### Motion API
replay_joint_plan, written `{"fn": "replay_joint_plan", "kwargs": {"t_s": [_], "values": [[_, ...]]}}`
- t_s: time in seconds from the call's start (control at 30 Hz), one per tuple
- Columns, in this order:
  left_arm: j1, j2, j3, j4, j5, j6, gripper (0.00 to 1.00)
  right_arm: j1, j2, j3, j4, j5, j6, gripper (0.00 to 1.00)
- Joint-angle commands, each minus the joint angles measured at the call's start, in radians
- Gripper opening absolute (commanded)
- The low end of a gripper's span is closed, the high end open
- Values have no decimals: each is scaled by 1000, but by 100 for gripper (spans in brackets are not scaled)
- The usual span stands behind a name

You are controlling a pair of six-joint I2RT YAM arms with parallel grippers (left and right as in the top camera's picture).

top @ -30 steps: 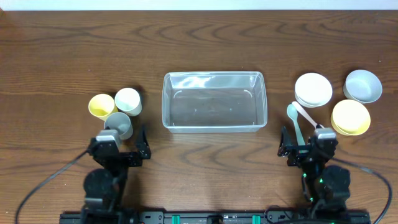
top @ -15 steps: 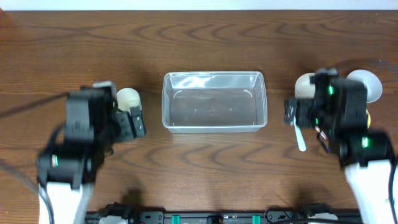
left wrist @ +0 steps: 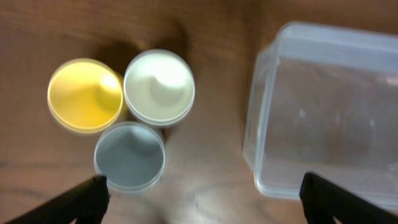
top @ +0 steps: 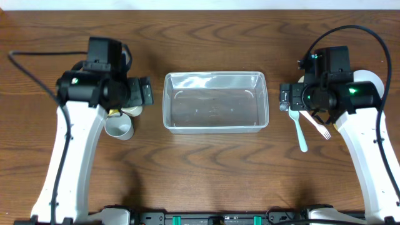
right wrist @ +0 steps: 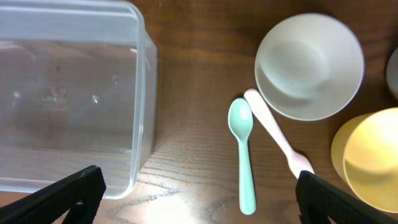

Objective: Pack container
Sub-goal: 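Reach the left gripper to the white cup and grasp its rim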

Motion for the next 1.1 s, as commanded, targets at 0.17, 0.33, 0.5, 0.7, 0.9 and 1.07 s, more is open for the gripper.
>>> {"fn": "replay_joint_plan", "kwargs": {"t_s": [0.17, 0.33, 0.5, 0.7, 0.9, 1.07], "values": [[5, 218, 16, 76, -43, 30, 98, -6, 21, 17, -14, -7, -13, 99], [24, 330, 16, 94, -43, 30, 99, -6, 21, 17, -23, -7, -13, 99], [26, 413, 16, 105, -43, 30, 100, -6, 21, 16, -23, -7, -13, 99], [26, 460, 16, 132, -42, 29, 70, -6, 21, 16, -39, -7, -13, 99], [26, 461, 16, 133, -42, 29, 36, -6, 21, 16, -49, -7, -13, 99], [26, 461, 16, 134, -43, 29, 27, -6, 21, 16, -49, -7, -13, 99]]}}
